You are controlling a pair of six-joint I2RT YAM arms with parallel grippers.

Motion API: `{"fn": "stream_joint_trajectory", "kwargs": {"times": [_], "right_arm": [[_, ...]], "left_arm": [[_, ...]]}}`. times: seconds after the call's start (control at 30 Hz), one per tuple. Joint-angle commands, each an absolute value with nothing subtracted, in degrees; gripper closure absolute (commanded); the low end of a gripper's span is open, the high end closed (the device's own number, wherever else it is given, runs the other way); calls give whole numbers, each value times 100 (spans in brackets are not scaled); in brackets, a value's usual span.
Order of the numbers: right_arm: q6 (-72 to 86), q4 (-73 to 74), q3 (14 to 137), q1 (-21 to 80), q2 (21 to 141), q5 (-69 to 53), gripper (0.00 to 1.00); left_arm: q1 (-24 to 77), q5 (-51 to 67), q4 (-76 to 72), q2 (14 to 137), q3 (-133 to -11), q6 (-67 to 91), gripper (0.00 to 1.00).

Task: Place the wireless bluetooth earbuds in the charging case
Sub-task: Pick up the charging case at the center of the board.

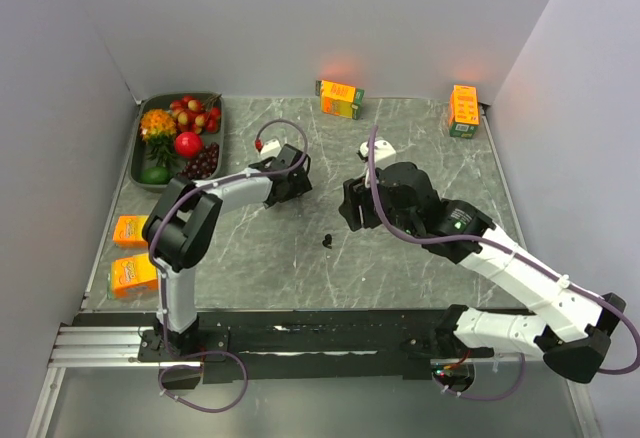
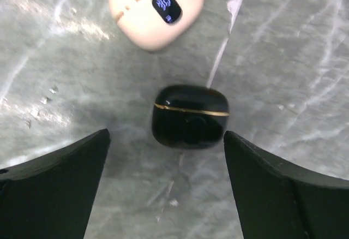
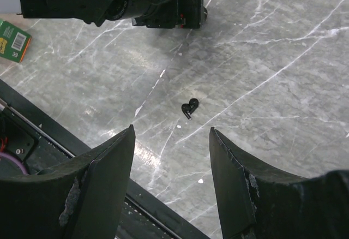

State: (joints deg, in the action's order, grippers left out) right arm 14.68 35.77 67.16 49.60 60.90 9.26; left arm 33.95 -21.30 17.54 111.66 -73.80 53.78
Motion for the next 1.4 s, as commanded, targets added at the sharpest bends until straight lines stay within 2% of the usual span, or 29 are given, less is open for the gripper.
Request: {"fn": "stream_joint_trajectory", "kwargs": {"times": [0.0,0.5,0.67,1.07,1.27,1.33,1.37], "right_arm": [[1433,3419,6724,4931,5915,1081,35],[1415,3349,6671,4887,5985,1028,35],[1424,3340,6653,4878,5950,1046,35],[1433,3252,6548,4852,5889,1028,35],[1441,3252,6521,4860,5854,1028,35],[1433,3261,6521,4860,5845,1028,35],[1433,3261,6521,4843,5845,1037,35]], "left_arm": [[3419,-2162,1907,11311,-7804,5107,9],[3437,-2188,2267,11689,-8032,4588,19],[3542,-2381,2548,11918,-8332,4351,29],[3612,-2523,2707,11900,-8148,4245,32],[3604,-2435,2637,11909,-8060,4263,50],[3612,-2426,2637,11918,-8060,4254,58],[3604,-2417,2619,11901,-8060,4245,65]]}}
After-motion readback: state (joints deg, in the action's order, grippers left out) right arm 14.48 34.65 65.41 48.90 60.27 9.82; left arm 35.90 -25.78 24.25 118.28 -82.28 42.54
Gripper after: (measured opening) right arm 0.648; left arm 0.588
